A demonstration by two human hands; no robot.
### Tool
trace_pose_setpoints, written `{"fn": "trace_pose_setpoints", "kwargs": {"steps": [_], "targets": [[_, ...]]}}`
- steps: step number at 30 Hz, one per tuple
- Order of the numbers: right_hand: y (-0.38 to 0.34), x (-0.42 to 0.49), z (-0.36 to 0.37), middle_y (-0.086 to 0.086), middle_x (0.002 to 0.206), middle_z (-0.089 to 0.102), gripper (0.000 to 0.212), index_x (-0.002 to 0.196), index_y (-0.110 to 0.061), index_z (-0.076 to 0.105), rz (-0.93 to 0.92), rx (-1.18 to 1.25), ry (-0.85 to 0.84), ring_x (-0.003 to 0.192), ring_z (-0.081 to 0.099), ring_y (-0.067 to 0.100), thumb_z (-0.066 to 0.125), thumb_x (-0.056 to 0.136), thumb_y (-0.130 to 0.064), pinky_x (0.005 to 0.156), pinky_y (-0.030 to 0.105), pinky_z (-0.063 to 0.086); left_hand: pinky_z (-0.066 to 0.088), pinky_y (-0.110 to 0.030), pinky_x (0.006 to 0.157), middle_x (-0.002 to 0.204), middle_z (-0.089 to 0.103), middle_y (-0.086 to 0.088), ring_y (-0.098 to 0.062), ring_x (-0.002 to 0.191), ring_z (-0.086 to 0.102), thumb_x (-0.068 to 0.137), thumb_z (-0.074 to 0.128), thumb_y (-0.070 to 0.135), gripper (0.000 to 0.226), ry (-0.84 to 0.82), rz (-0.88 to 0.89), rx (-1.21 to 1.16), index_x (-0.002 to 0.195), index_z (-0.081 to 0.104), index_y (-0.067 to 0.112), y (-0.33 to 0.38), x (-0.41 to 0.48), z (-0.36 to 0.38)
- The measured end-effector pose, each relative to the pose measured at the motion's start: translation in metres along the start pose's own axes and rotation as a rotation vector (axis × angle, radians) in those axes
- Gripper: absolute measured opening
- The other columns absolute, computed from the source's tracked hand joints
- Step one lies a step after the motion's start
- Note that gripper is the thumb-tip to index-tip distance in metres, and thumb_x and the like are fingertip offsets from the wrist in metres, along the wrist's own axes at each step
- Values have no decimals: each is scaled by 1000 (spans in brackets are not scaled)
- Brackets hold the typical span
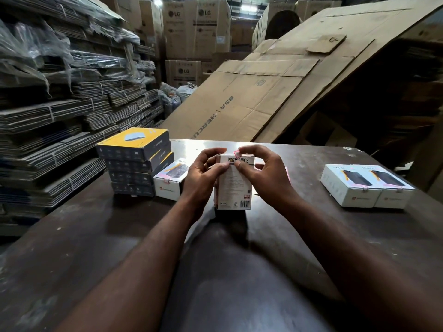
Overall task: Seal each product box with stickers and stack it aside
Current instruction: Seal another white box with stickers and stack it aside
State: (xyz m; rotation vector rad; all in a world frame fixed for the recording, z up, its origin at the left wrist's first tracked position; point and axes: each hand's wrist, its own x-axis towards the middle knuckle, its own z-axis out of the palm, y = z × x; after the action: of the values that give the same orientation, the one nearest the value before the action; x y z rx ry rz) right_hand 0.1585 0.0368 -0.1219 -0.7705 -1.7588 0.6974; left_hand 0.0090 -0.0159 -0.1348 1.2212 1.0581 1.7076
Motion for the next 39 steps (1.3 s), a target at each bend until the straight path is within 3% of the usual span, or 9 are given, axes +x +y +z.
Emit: {"fn": "trace_pose_setpoints", "kwargs": {"steps": [6, 11, 14, 16, 23, 26, 30, 33, 39], "targets": [[-7, 3, -4, -10, 103, 72, 18, 89, -37, 73, -2, 54, 38, 99, 70, 21, 69, 78, -51, 85, 55, 58, 56, -29, 77, 112, 68, -7, -11, 98, 68, 95, 66, 7, 25, 0, 56, 63, 116, 66, 21, -1, -2, 1], [-10, 3, -8, -10, 98, 74, 4, 83, -36, 75, 32, 98, 35, 95, 71, 16, 75, 81, -39, 85, 52, 59, 57, -25, 72, 103, 66, -3, -5, 86, 69, 94, 66, 2, 25, 28, 124, 86, 116, 64, 13, -1, -5, 6], [-13, 3, -10, -3, 98, 75, 8, 82, -21, 76, 72, 197, 22, 89, 69, 4, 76, 87, -15, 76, 28, 59, 57, -27, 72, 104, 66, -3, -11, 88, 69, 94, 66, 2, 24, 32, 147, 99, 112, 65, 17, -1, -5, 6], [-14, 3, -11, 1, 102, 75, 10, 82, -17, 75, 101, 229, 16, 91, 68, 5, 75, 88, -10, 75, 21, 56, 56, -29, 73, 104, 68, -1, -13, 89, 69, 93, 67, 4, 22, 28, 135, 98, 108, 67, 21, -2, -5, 6], [-12, 4, -13, 3, 108, 76, 6, 85, -9, 74, 241, 403, -17, 90, 69, 15, 70, 90, -8, 80, 30, 55, 59, -34, 80, 88, 71, 19, -10, 89, 70, 94, 66, 4, 20, 3, 92, 80, 109, 66, 17, -2, -5, 7], [-14, 5, -14, 3, 106, 76, 9, 88, -10, 74, 261, 455, -24, 90, 67, 15, 67, 92, -10, 82, 32, 53, 59, -39, 82, 93, 70, 12, -12, 91, 70, 94, 66, 4, 20, 20, 80, 71, 109, 66, 17, -1, -5, 7], [-20, 8, -19, 0, 106, 75, 15, 87, -13, 73, 266, 535, -29, 88, 67, 7, 61, 96, -10, 75, 25, 56, 59, -40, 82, 101, 67, 3, -12, 92, 70, 95, 65, 4, 19, 37, 67, 53, 108, 65, 17, -1, -5, 7], [-18, 5, -15, -2, 120, 71, 16, 86, -12, 75, 276, 492, -27, 96, 67, 11, 62, 96, -12, 81, 28, 54, 60, -32, 73, 101, 67, 2, -11, 90, 71, 95, 65, 4, 19, 29, 66, 31, 109, 65, 17, -1, -6, 10], [-16, 2, -10, -8, 130, 65, 17, 86, -14, 76, 302, 465, -19, 94, 67, 2, 63, 96, -16, 80, 23, 54, 58, -39, 76, 104, 68, 0, -8, 88, 70, 95, 67, 8, 19, 46, 57, 25, 106, 66, 23, -1, -6, 10]]}}
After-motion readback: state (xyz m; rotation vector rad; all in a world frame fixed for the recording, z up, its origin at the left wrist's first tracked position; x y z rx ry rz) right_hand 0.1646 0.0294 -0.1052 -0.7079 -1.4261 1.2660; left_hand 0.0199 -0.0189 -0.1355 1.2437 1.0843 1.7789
